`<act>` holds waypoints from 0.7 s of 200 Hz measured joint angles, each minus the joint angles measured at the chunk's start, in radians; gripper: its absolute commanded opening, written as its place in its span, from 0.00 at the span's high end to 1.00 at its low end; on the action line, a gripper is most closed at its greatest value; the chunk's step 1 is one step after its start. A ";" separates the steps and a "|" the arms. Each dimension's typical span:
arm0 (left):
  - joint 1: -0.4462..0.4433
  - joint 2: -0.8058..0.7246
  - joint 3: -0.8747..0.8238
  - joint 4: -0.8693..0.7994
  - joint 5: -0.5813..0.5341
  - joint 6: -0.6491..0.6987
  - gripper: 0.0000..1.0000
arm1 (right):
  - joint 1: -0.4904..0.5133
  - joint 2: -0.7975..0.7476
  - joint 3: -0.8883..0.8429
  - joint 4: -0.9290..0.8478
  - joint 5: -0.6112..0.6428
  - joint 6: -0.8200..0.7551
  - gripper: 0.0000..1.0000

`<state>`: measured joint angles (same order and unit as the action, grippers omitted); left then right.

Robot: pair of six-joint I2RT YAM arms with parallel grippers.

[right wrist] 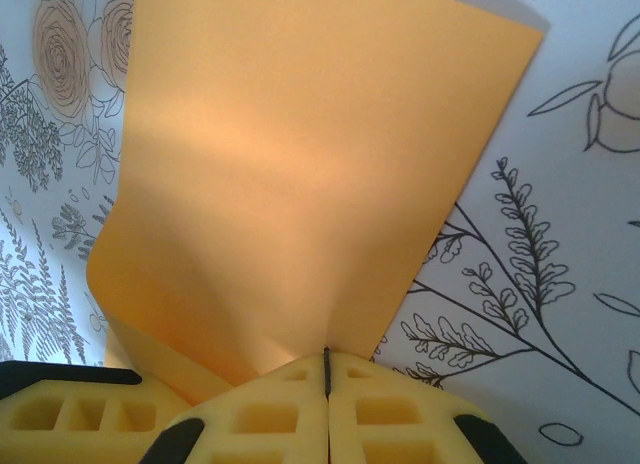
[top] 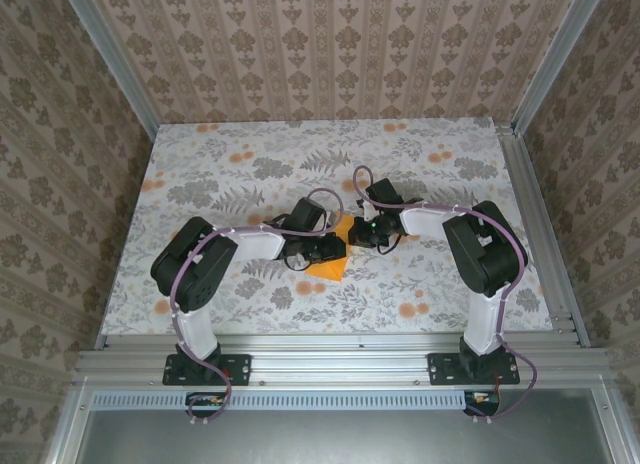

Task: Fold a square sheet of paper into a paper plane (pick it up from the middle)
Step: Fold the triangle a second time at the center of the table.

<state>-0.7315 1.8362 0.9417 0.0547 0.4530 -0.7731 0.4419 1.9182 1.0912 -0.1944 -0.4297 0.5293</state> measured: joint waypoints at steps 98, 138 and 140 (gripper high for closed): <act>0.000 0.013 0.000 -0.001 -0.016 0.014 0.87 | 0.000 0.000 0.000 0.000 -0.001 0.000 0.91; 0.000 0.022 0.000 0.000 -0.026 0.019 0.88 | 0.000 0.000 -0.002 0.003 -0.004 0.000 0.92; 0.000 0.022 0.000 0.000 -0.027 0.019 0.88 | 0.000 0.000 -0.002 0.004 -0.004 0.000 0.91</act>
<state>-0.7315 1.8580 0.9421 0.0547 0.4263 -0.7536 0.4416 1.9182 1.0889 -0.1905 -0.4339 0.5293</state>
